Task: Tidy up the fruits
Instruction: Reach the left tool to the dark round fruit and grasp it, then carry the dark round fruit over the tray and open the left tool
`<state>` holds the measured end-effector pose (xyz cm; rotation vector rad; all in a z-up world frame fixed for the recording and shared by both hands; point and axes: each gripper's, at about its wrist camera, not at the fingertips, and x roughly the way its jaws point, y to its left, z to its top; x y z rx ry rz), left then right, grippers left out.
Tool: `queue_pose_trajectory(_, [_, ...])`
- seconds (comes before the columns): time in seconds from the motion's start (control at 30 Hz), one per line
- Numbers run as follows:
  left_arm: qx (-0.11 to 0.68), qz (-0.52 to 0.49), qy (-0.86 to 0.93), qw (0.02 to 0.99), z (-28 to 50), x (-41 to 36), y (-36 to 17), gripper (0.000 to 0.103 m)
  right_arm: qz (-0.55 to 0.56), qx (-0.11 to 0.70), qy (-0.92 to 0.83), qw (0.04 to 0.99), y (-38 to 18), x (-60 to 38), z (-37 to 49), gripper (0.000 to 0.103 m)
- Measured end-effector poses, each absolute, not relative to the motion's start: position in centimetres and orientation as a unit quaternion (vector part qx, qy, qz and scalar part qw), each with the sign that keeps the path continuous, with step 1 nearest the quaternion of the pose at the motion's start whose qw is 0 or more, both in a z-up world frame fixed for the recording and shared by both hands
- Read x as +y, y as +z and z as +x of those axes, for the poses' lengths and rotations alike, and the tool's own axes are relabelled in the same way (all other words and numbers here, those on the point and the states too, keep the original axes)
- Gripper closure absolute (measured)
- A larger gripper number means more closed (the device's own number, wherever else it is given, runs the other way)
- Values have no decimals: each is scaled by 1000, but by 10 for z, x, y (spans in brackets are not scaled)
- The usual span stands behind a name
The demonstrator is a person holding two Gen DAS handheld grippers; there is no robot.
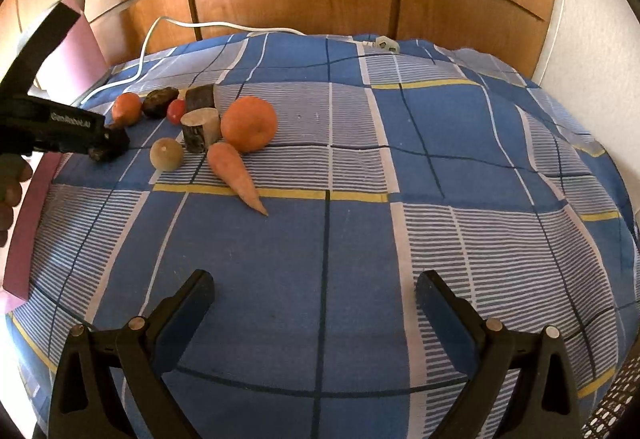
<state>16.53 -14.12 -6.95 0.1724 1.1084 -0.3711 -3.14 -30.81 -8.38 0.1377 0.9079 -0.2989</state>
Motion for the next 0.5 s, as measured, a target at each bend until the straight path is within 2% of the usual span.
queue_pose_trajectory(0.27, [465, 25, -196, 863, 119, -117, -28, 53, 74, 424, -140, 892, -86, -310, -34, 0])
queue_pose_trajectory(0.5, [441, -40, -136, 886, 93, -45, -12, 53, 72, 416, -143, 895, -87, -309, -36, 0])
